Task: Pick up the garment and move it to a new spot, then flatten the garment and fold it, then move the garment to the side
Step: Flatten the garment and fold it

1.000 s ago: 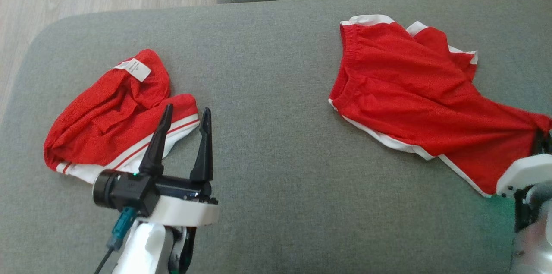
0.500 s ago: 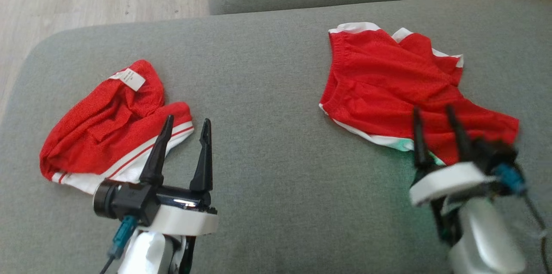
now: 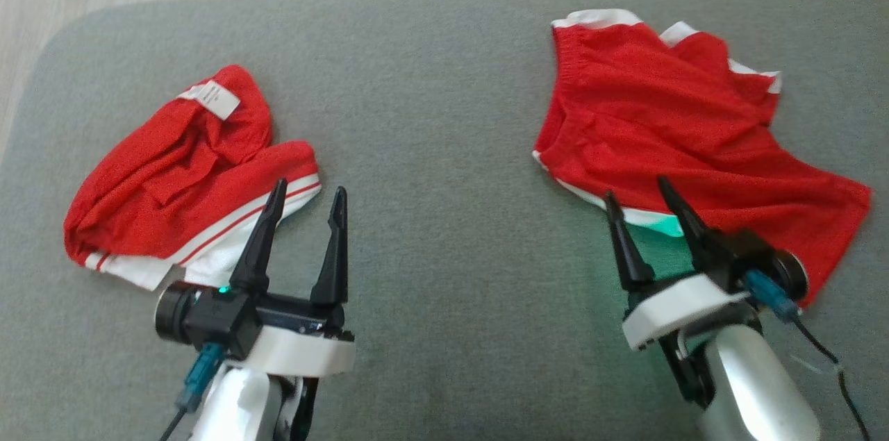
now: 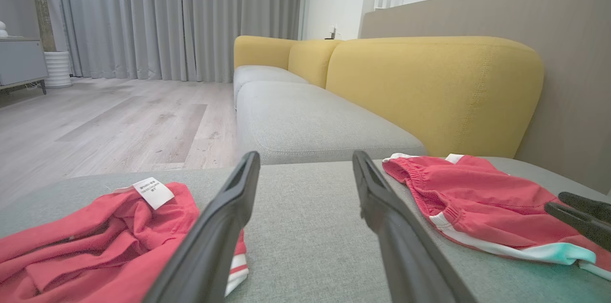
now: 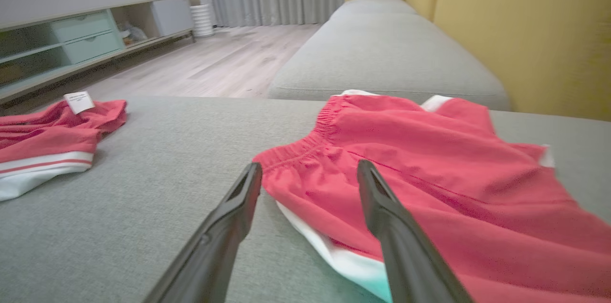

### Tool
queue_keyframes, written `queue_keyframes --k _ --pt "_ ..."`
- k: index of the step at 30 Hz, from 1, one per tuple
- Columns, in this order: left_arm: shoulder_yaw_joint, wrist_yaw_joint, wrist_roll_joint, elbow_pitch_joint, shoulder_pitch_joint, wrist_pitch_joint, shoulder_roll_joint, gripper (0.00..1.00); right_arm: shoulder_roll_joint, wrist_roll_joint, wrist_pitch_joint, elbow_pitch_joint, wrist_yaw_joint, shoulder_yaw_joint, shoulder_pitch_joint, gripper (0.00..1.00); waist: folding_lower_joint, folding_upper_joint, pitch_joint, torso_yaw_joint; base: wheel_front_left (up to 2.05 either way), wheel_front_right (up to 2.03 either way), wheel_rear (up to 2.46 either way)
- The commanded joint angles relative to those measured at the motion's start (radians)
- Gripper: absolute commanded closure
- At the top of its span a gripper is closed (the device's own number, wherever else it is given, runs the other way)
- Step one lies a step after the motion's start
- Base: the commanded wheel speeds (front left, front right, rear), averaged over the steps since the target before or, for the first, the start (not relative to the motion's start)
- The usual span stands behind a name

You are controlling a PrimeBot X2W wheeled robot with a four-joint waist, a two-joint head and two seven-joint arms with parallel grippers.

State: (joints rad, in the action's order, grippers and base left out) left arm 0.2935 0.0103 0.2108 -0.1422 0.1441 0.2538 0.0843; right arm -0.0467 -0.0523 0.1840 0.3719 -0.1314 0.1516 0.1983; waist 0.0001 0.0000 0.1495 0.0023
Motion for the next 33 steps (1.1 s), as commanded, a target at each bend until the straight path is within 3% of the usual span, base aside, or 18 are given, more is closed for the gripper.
queue_keyframes --k 1,12,26,33 --pt "-0.027 0.004 -0.006 0.032 0.059 0.008 -0.001 0.00 -0.004 0.008 -0.012 -0.022 0.001 0.028 0.059 0.00 -0.0001 0.0000 0.022 0.022 0.00 0.00 0.00" --pt "-0.017 0.013 -0.008 0.022 0.099 0.008 -0.010 0.00 -0.004 0.060 -0.077 0.116 0.001 0.100 0.165 0.00 -0.0001 0.0000 0.087 0.087 0.00 0.00 0.00" --pt "-0.006 0.019 -0.013 0.019 0.140 0.008 -0.020 0.00 -0.004 0.135 -0.043 0.322 0.001 -0.003 0.303 0.00 -0.0001 0.0000 0.147 0.133 0.00 0.00 0.00" --pt "-0.007 0.019 -0.011 0.012 0.152 0.008 -0.024 0.00 -0.004 0.099 -0.015 0.407 0.001 0.013 0.360 0.00 -0.0001 0.0000 0.155 0.127 0.00 0.00 0.00"
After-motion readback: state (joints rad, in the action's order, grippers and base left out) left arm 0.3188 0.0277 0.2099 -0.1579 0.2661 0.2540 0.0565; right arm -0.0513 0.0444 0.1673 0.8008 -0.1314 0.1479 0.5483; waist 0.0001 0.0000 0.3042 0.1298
